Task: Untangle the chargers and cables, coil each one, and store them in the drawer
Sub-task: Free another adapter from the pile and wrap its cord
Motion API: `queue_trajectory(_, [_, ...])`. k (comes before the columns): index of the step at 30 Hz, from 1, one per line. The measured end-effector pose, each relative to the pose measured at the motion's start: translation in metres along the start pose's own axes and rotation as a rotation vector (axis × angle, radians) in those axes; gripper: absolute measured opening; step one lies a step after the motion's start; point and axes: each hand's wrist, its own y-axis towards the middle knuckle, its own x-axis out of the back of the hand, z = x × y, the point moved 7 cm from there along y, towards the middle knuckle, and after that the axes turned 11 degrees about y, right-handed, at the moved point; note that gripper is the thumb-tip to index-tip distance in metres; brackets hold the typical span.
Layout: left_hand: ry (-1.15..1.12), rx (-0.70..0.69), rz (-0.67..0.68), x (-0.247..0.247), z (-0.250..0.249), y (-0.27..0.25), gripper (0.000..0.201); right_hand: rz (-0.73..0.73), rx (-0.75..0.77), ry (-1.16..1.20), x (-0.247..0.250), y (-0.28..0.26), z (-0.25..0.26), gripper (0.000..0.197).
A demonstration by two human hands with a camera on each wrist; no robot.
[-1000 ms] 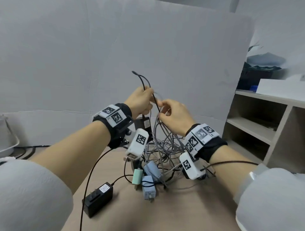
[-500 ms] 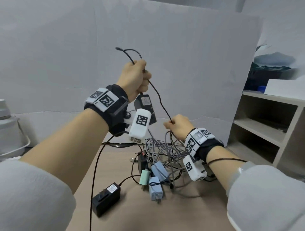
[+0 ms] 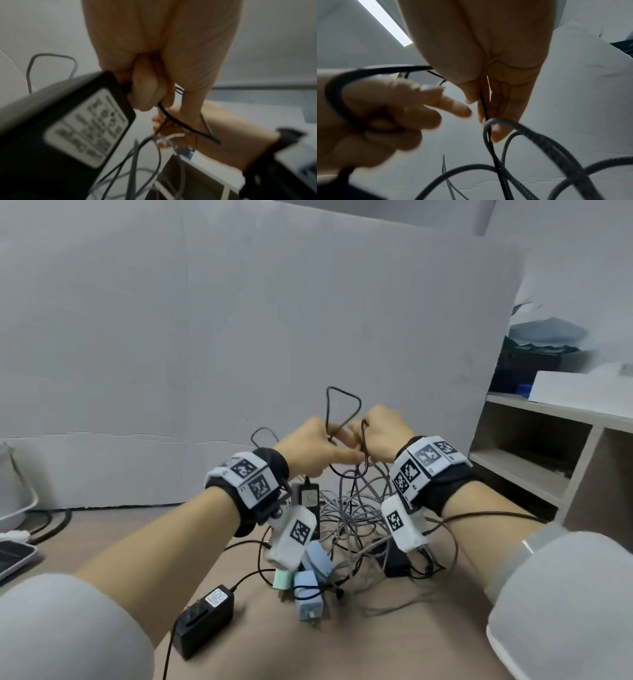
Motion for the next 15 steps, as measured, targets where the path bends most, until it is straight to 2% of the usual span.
queue_trajectory(3, [0.093, -0.007, 0.014, -0.024, 0.009, 0.001, 0.024, -0.021, -0.016, 0.115, 0.009, 0.002, 0.001, 0.028])
queue_trajectory(6, [0.146, 0.026, -0.020, -0.028, 0.022, 0.005, 0.027, -0.053, -0.011, 0.148, 0.016, -0.001, -0.001, 0.025])
queue_trajectory(10, [0.121, 0.019, -0.007, -0.037, 0.031, 0.008, 0.025, 0.031, -0.067, 0.189, 0.005, -0.007, -0.007, 0.029])
queue_trajectory(12, [0.202, 0.007, -0.009, -0.037, 0.036, 0.009, 0.018, 0.072, -0.120, 0.184, 0.002, -0.011, -0.013, 0.036])
queue_trajectory(15, [0.363, 0.074, -0.063, -0.022, 0.057, 0.011, 0.019, 0.129, -0.154, 0.075, 0.005, -0.016, -0.022, 0.026])
